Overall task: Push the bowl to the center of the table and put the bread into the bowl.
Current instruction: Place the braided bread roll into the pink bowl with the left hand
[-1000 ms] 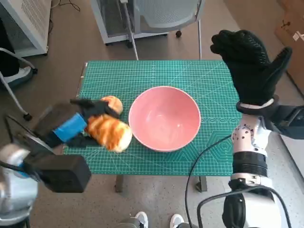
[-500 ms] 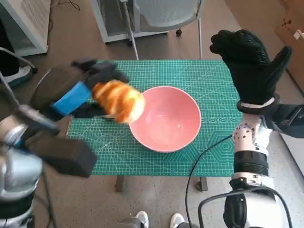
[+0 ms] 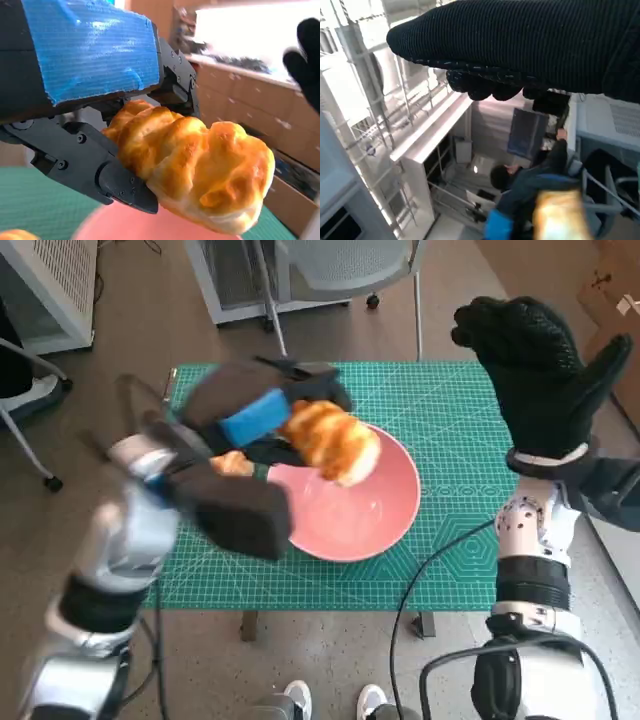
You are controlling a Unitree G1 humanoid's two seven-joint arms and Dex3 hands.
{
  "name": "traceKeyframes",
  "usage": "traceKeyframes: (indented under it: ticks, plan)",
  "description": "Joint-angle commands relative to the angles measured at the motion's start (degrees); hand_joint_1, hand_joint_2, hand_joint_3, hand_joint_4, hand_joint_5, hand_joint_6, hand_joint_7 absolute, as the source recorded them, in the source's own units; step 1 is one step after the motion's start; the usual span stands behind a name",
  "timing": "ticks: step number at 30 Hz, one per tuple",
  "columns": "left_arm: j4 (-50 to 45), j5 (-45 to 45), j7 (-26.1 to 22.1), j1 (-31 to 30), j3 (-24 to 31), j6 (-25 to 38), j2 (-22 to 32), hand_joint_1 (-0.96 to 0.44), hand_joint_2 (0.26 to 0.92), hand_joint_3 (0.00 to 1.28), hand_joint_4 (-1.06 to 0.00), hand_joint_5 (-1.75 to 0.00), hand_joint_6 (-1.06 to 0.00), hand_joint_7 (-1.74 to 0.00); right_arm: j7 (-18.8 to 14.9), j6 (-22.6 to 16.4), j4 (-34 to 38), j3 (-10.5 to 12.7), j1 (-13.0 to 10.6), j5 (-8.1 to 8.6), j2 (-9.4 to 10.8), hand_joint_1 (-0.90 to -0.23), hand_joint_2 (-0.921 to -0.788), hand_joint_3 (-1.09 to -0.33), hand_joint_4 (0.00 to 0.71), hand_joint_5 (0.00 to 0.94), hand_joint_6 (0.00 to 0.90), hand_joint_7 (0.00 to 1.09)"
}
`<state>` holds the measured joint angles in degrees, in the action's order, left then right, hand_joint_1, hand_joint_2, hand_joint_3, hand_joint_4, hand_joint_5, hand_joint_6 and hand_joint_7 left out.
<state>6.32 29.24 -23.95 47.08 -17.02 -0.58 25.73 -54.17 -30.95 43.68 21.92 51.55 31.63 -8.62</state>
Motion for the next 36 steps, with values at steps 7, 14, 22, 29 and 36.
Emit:
traceKeyframes:
  ticks: [7,14,22,29,36]
  plan:
    - [11.8,2.5,0.8,3.7,-4.3,-4.5,-3.0,0.0,0.92,0.04,-0.72,-1.15,-0.66,-1.11,1.9,-0.1,-2.8,-0.4,-3.4,-0.29,-0.5,-0.624,-0.921,-0.709,0.351,0.001,0.448,0.0]
    - [15.6,2.2,0.3,3.6,-4.6,-5.3,-3.6,0.0,0.921,0.09,-0.65,-1.26,-0.61,-1.12,2.8,-0.4,-4.1,-0.6,-4.3,-0.46,-0.5,-0.619,-0.921,-0.715,0.346,0.0,0.444,0.0]
    - [17.1,5.0,2.8,2.0,-5.5,-6.5,-2.2,-0.33,0.885,0.02,-0.17,-0.11,-0.29,-0.22,4.0,-0.5,-5.2,-0.9,-5.0,-0.66,-0.5,-0.615,-0.921,-0.715,0.34,0.0,0.441,0.0]
    - [18.0,8.3,5.9,1.8,-6.1,-7.8,-1.3,-0.6,0.893,0.01,-0.09,-0.01,-0.24,-0.11,4.4,-0.9,-4.6,-1.2,-4.8,-0.72,-0.3,-0.61,-0.921,-0.72,0.336,0.0,0.438,0.0]
    - [16.3,10.3,7.2,0.7,-6.0,-6.4,-0.9,-0.68,0.903,0.01,-0.02,0.0,-0.22,-0.08,4.6,-0.9,-4.0,-1.5,-4.5,-0.7,-0.1,-0.611,-0.921,-0.716,0.334,0.0,0.437,0.0]
